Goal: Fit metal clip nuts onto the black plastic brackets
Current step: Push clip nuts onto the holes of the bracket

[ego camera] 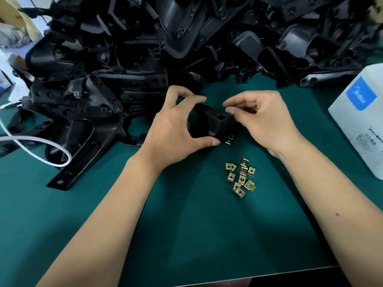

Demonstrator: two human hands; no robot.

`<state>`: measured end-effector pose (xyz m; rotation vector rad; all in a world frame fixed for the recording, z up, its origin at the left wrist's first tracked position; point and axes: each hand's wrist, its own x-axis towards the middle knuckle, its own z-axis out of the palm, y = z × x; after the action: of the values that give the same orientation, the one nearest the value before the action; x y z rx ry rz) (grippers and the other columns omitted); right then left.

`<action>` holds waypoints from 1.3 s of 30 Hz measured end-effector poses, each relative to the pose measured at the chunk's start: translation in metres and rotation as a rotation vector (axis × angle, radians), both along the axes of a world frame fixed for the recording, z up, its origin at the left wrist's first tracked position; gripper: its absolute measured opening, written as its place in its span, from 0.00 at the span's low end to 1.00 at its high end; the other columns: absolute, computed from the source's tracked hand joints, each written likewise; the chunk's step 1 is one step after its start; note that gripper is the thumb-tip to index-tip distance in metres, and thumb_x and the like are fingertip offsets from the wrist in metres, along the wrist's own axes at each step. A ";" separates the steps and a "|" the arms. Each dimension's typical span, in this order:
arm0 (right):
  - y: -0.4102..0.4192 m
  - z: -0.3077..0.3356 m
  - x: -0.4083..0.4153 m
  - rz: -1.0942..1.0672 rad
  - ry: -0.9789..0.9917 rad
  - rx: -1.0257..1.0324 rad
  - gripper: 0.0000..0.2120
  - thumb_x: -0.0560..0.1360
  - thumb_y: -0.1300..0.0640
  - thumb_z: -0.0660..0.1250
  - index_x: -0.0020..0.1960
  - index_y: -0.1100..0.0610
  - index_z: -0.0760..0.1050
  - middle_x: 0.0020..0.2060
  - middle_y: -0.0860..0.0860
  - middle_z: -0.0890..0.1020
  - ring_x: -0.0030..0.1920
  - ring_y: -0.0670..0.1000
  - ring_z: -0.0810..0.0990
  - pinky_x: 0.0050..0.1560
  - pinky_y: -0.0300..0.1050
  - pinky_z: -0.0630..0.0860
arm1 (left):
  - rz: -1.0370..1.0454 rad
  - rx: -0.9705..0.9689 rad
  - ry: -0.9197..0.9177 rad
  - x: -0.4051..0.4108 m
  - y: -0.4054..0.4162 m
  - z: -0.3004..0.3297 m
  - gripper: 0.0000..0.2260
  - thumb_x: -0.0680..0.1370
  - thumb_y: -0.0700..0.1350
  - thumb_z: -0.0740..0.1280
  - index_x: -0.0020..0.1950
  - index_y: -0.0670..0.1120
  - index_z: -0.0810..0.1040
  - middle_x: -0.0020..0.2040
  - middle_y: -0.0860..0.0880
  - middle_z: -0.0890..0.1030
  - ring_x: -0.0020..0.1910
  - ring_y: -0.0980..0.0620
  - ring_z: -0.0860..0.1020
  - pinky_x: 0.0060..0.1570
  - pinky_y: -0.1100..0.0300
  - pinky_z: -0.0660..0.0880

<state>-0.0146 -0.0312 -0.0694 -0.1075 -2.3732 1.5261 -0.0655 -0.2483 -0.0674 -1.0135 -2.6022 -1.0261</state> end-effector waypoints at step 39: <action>-0.012 0.015 0.008 0.107 -0.167 -0.435 0.08 0.75 0.66 0.74 0.49 0.55 0.87 0.43 0.55 0.88 0.45 0.51 0.84 0.49 0.48 0.78 | 0.004 0.251 -0.090 0.002 0.011 -0.006 0.41 0.66 0.63 0.80 0.74 0.47 0.72 0.57 0.55 0.80 0.56 0.52 0.80 0.57 0.52 0.78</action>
<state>-0.0069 -0.0433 -0.0546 -0.2153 -2.1529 2.1413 -0.0636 -0.2372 -0.0739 -0.9209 -2.4585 -1.3855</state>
